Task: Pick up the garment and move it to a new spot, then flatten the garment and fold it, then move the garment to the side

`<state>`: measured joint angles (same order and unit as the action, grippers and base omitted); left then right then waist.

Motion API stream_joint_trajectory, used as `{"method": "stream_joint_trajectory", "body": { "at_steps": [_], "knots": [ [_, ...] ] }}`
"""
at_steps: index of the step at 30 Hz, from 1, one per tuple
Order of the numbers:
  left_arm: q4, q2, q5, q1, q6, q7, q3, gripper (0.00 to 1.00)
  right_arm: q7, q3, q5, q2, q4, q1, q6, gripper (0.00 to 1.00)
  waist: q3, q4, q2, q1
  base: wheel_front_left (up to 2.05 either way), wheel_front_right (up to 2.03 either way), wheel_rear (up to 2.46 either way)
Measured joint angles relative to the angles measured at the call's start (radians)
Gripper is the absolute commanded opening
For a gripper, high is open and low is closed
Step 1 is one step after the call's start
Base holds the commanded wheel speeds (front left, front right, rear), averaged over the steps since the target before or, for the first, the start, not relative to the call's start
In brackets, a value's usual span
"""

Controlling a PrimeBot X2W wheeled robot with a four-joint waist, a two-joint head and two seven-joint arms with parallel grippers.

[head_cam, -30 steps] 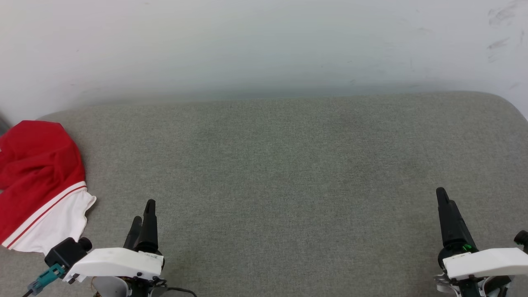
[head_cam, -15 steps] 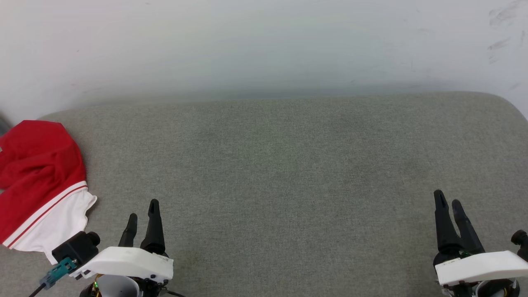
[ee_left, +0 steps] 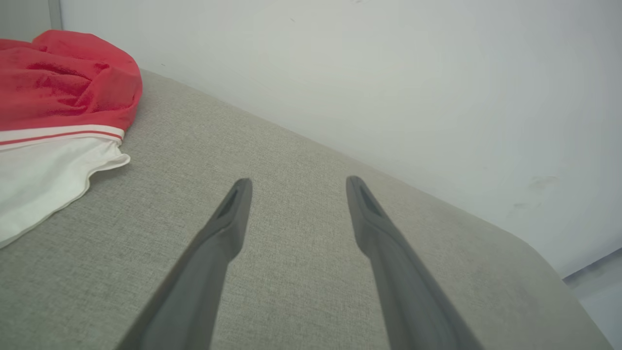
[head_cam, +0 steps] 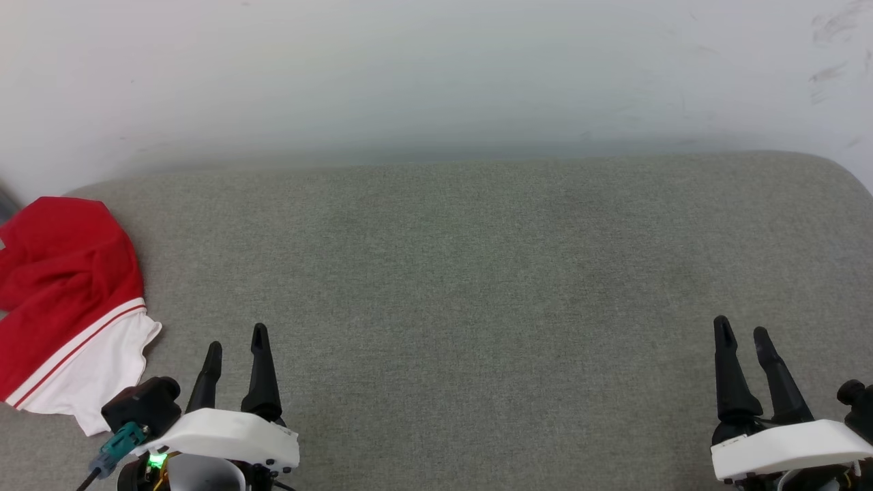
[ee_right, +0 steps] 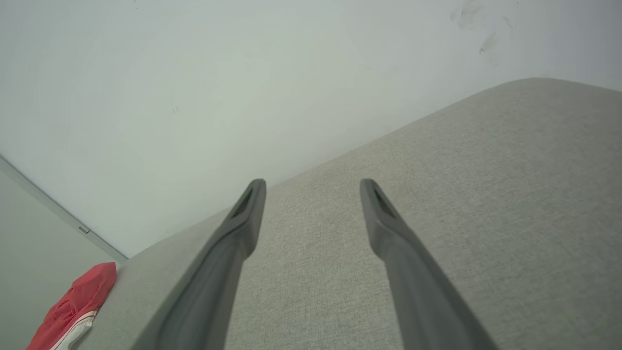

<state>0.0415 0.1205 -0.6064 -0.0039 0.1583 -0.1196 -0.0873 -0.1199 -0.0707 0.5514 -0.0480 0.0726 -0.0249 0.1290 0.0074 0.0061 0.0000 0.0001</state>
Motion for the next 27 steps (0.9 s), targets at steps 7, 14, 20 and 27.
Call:
{"method": "stream_joint_trajectory", "body": {
  "at_steps": [7,14,20,27],
  "knots": [
    [-0.016,0.01,0.073,0.006,0.011,-0.018,-0.015,1.0,-0.018,0.003,-0.081,0.0,-0.013,-0.008,0.0,1.0,0.0,0.0,0.0,0.0,0.0,0.0,0.0],
    [-0.03,0.014,0.143,0.014,0.019,-0.037,-0.026,1.0,-0.035,0.004,-0.159,0.0,-0.03,-0.014,0.0,1.0,0.002,0.0,0.0,0.0,0.0,0.0,0.0],
    [-0.04,0.015,0.2,0.016,0.019,-0.052,-0.033,1.0,-0.051,0.007,-0.214,0.0,-0.043,-0.016,0.0,1.0,0.005,-0.001,0.0,0.0,0.0,0.0,0.0],
    [-0.045,0.013,0.261,0.023,0.007,-0.069,-0.037,1.0,-0.066,0.014,-0.268,0.0,-0.052,-0.025,0.0,1.0,0.006,-0.001,0.0,0.0,0.0,0.0,0.0]
  ]
}}
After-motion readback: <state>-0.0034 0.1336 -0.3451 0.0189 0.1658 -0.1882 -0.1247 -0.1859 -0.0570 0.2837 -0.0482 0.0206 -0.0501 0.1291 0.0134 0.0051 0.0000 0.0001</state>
